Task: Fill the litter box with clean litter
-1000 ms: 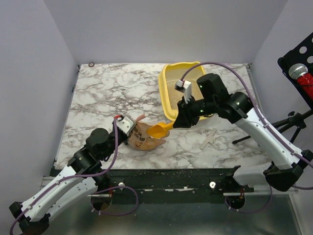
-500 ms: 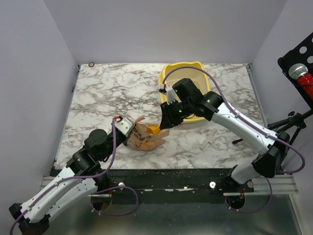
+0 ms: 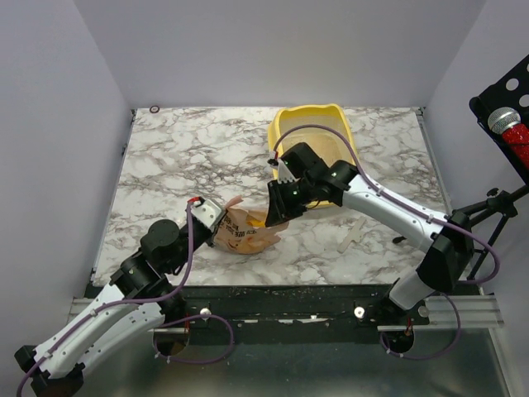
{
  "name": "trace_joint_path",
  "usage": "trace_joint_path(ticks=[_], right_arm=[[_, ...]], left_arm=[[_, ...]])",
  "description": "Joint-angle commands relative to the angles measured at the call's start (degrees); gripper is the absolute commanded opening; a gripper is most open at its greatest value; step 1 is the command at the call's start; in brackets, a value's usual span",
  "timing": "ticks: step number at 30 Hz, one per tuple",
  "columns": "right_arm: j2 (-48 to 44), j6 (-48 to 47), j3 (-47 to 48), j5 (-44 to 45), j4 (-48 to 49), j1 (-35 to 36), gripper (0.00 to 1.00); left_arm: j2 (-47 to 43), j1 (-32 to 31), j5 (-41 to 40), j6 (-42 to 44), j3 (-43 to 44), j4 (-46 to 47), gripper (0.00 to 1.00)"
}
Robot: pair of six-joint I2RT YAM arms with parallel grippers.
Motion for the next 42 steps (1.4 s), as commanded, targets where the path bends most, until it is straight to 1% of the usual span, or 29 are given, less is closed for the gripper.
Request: trace_joint_path(ticks=[1,7,12,15,20,24,28,34,38,42], right_arm=[[1.7,8.6,-9.6,-4.0,7.3,0.3,0.0],[-1.1,18.8,-22.4,-8.6,25.4,-0.1,0.0],[-4.4,24.1,-31.1,-9.9,41.9,-0.4,0.0],[-4.0,27.0,-36.2,-11.9,55.2,-0.7,0.0],[1.6,32.0,-41.6,-15.9,78.9,-0.8,0.0],[4.3,32.8,-42.4,-15.6,89.0,-0.8,0.0],[4.9,34.3,-44.5,-14.9,97.7,-1.0,0.0],[5.6,39.2,-48.2,-15.9,110.5,-1.7,0.0],[5.4,39.7,-49.1,-16.7,112.1,-2.1,0.0],[5.2,42.6,-51.5,-17.6,118.6,-3.1,0.0]], left_arm=[[-1.4,-0.4,-0.9,-1.1,2.4,3.0,0.0],[-1.2,-0.6,-1.2,-1.1,2.3,3.0,0.0],[-0.9,-0.5,-1.8,-0.5,2.2,2.6,0.0],[-1.3,-0.6,-2.5,0.3,2.3,1.9,0.0],[-1.7,-0.6,-4.1,1.6,2.3,1.0,0.0],[-1.3,-0.6,-4.9,2.1,2.4,0.4,0.0],[-1.4,-0.6,-5.5,2.4,2.2,0.4,0.0],[-0.9,-0.6,-5.2,2.7,2.0,0.5,0.0],[-0.5,-0.6,-5.0,2.8,1.8,0.7,0.0],[-0.6,-0.6,-5.2,3.0,1.7,0.7,0.0]])
